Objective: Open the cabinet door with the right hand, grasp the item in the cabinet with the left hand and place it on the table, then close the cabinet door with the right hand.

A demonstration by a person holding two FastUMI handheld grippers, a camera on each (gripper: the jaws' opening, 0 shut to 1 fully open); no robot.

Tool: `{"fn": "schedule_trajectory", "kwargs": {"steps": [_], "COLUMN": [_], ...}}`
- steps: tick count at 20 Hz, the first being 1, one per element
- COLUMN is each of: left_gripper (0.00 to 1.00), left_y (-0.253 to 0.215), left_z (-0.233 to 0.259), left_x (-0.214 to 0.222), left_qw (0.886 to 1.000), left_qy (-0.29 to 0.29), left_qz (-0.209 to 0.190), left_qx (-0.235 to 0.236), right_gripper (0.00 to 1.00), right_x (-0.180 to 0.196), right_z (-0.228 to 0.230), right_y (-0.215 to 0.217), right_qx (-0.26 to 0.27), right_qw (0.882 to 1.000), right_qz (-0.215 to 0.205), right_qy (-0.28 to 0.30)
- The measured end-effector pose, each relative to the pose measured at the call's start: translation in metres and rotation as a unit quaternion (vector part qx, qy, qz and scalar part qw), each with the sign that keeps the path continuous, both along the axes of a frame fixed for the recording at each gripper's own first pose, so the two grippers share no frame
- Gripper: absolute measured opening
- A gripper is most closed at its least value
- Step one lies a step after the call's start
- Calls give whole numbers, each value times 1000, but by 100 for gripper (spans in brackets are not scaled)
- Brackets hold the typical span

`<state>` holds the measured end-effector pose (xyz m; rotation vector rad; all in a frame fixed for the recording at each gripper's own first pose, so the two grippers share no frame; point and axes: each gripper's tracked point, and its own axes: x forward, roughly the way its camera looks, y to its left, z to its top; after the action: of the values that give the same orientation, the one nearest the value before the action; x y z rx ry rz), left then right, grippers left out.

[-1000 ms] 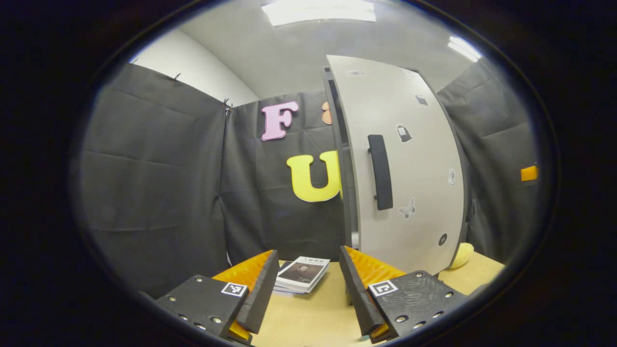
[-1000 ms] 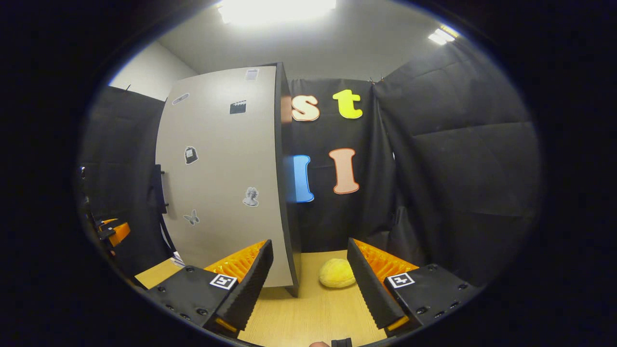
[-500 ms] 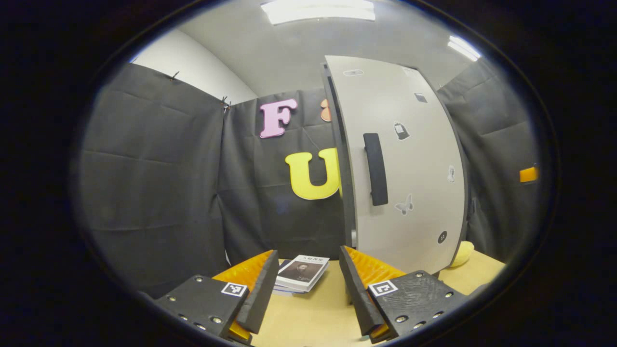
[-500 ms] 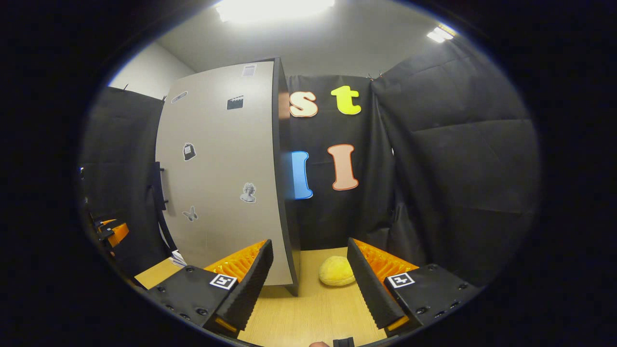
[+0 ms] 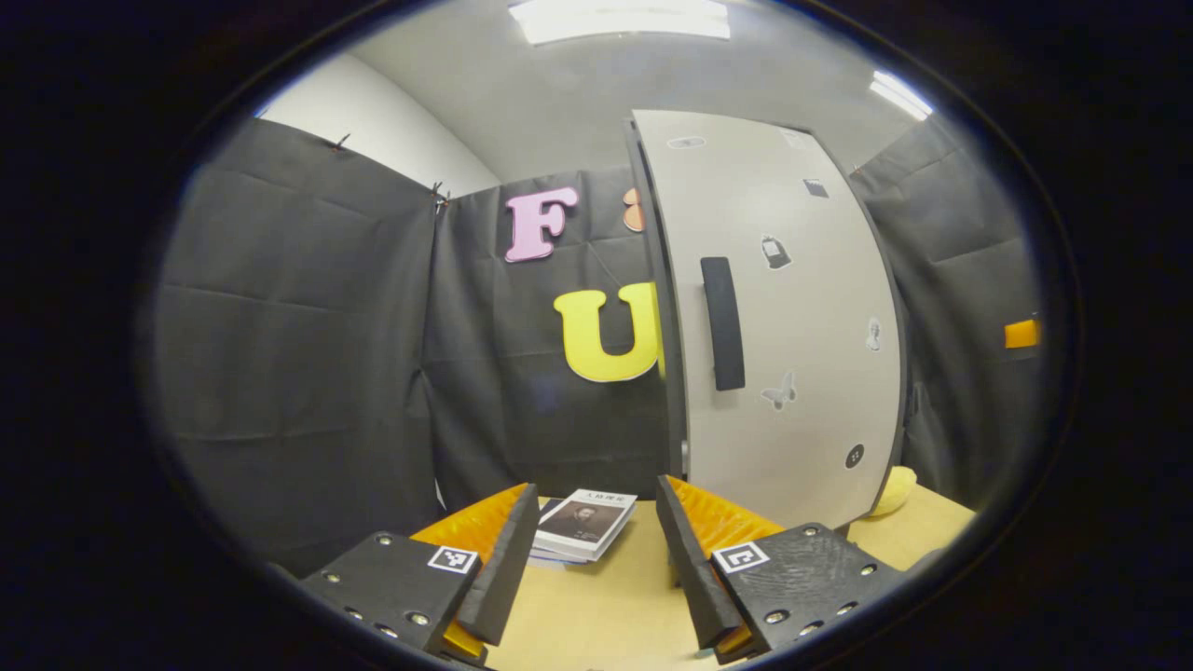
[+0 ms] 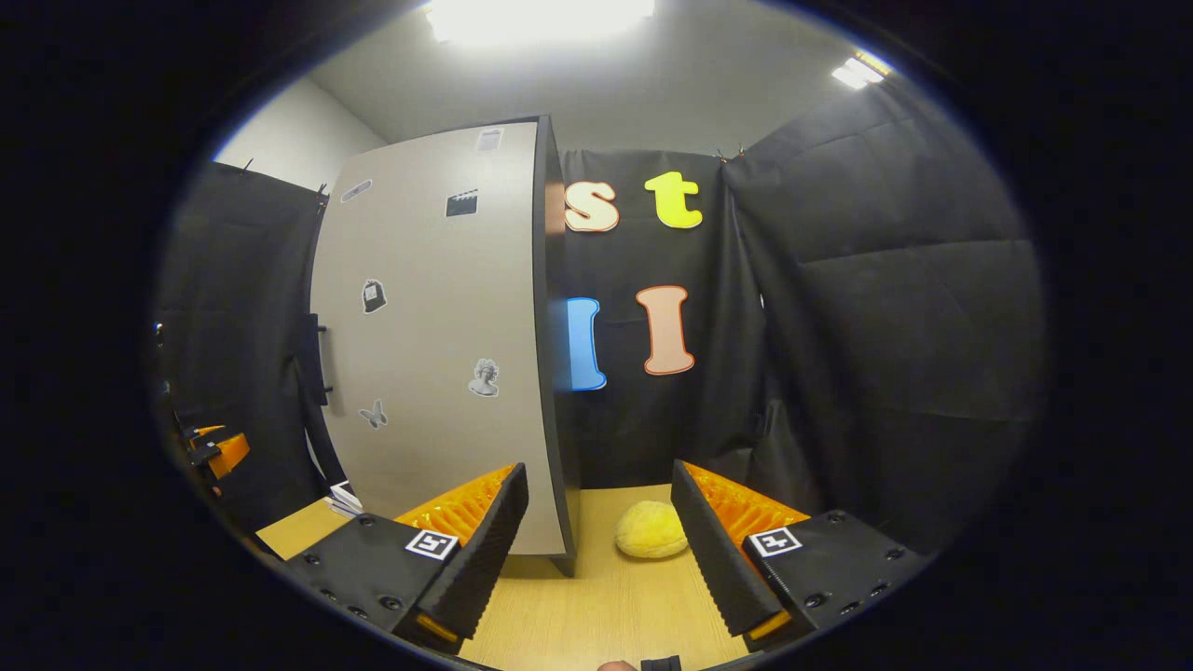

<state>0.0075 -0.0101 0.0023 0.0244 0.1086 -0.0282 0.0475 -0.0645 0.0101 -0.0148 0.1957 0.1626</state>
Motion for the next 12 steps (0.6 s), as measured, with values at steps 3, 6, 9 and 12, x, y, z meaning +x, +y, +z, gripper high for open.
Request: {"fn": "schedule_trajectory", "kwargs": {"steps": [3, 6, 9, 12], "left_gripper": [76, 76, 75, 75], "left_y": [2, 1, 1, 3], "left_z": [1, 2, 6, 4], "left_x": [-1, -2, -3, -6], "left_qw": [1000, 1000, 1000, 1000], "left_qy": [0, 0, -6, -7], "left_qz": [2, 1, 1, 1], "left_qx": [0, 1, 4, 6], "right_gripper": [98, 98, 97, 97], "right_x": [-1, -1, 0, 0], "right_z": [2, 3, 4, 7], "right_y": [1, 0, 2, 6], "right_qx": [1, 4, 11, 8], "right_qw": [1000, 1000, 1000, 1000], "right_qz": [1, -2, -2, 1], "right_qy": [-4, -9, -9, -11]}}
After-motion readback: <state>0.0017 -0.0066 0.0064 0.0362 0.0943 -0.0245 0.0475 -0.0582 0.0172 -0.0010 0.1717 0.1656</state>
